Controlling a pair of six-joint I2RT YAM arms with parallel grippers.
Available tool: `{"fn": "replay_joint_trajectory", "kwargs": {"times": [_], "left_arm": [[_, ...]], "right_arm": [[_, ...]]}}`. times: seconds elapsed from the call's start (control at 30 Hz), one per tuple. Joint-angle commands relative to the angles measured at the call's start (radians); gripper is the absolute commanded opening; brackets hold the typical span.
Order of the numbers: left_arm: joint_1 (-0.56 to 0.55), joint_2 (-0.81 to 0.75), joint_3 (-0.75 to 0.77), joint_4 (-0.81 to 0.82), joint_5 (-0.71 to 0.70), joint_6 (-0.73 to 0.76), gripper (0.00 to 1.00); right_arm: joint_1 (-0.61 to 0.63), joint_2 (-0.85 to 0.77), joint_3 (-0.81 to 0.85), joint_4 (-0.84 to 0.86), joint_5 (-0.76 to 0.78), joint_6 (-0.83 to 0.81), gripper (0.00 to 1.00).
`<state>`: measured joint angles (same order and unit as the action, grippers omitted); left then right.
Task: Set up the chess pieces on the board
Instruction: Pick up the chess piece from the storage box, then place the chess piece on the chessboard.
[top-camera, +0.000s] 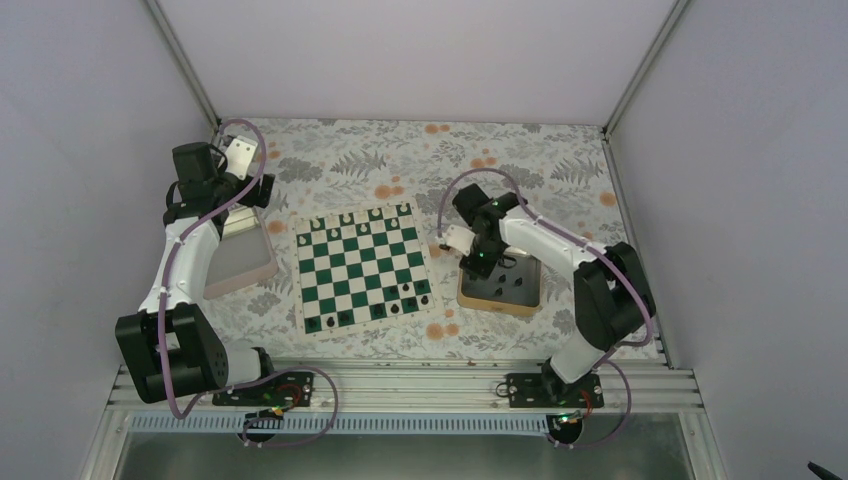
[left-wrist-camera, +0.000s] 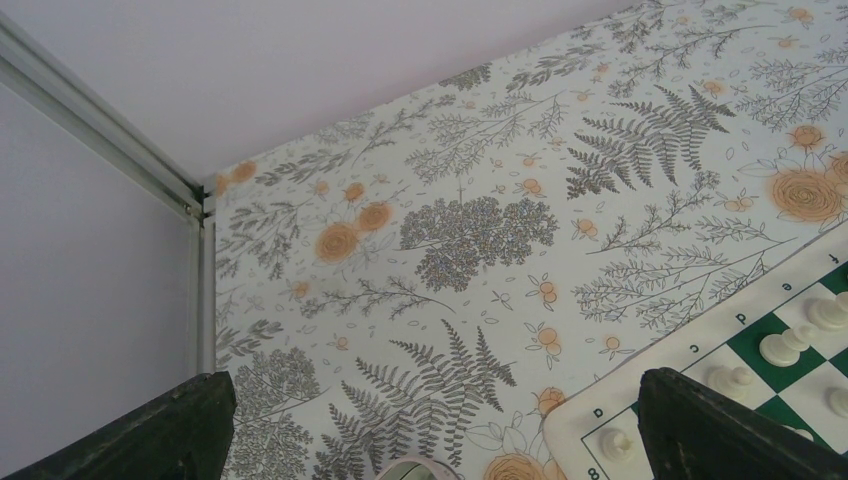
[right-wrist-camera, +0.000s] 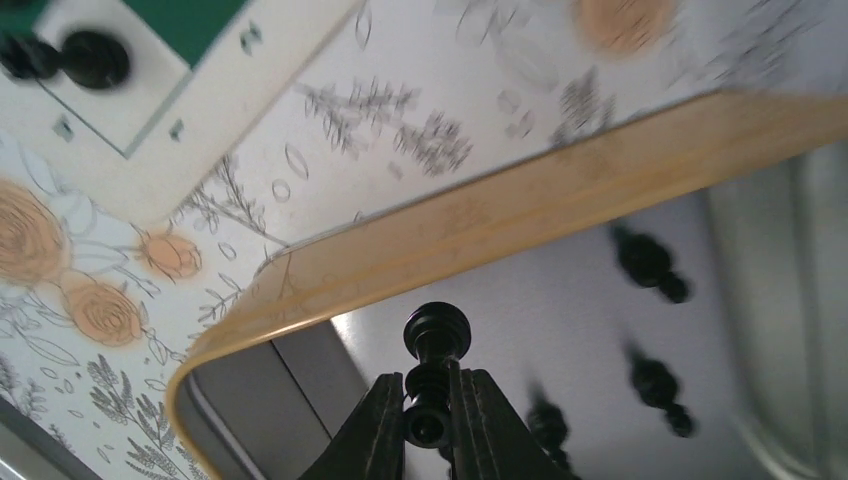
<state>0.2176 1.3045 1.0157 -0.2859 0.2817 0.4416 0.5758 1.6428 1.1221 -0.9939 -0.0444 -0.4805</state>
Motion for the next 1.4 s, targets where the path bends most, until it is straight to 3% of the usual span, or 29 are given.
{"fn": "replay_joint_trajectory", "kwargs": {"times": [0.0, 0.33, 0.77, 1.37], "left_arm": [[0.005, 0.001, 0.004, 0.000, 0.009, 0.011, 1.00], [0.004, -0.004, 0.009, -0.004, 0.013, 0.007, 1.00], [0.005, -0.007, 0.005, -0.005, 0.009, 0.009, 1.00], [0.005, -0.005, 0.004, -0.005, 0.024, 0.009, 1.00]], "right_arm": [[0.028, -0.033, 0.144, -0.078, 0.028, 0.001, 0.08], [0.192, 0.117, 0.405, -0.157, 0.082, -0.039, 0.08], [0.488, 0.371, 0.736, -0.191, -0.061, -0.112, 0.08], [0.577, 0.497, 0.710, -0.119, -0.134, -0.124, 0.09]]}}
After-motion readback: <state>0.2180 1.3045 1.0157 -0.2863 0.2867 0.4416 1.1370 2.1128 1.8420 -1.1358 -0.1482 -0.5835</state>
